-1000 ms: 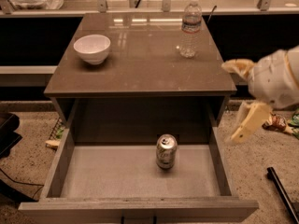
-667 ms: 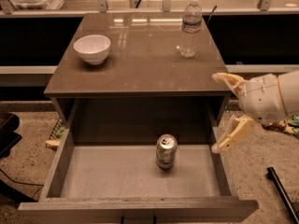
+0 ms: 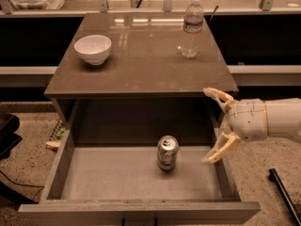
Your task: Pick 7up can from top drawer and place on counter
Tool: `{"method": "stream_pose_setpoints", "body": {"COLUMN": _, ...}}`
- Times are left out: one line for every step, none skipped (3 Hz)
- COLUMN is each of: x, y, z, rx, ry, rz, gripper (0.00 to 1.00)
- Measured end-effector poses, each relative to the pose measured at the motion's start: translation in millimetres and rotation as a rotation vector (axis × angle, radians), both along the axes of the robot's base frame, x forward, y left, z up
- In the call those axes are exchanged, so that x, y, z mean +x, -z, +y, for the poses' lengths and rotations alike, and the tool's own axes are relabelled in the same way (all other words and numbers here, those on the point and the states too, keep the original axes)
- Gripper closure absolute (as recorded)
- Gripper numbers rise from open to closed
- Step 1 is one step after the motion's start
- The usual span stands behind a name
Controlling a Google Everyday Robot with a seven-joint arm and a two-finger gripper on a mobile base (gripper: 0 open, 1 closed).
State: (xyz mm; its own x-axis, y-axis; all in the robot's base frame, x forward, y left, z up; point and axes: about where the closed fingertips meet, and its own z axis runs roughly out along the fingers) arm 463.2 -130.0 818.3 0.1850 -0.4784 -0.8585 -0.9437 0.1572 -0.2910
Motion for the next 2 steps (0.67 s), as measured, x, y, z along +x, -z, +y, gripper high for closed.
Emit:
{"method": "stream_pose_setpoints", "body": {"x": 5, "y": 28, "z": 4, "rx": 0.052, "ry": 0.010, "rz": 0.048, "gripper": 0.00}}
{"method": "stream_pose_setpoints", "body": {"x": 14, "y": 64, "z": 17, "rx": 0.132, "ry": 0.000, "rz": 0.109, "gripper": 0.00}}
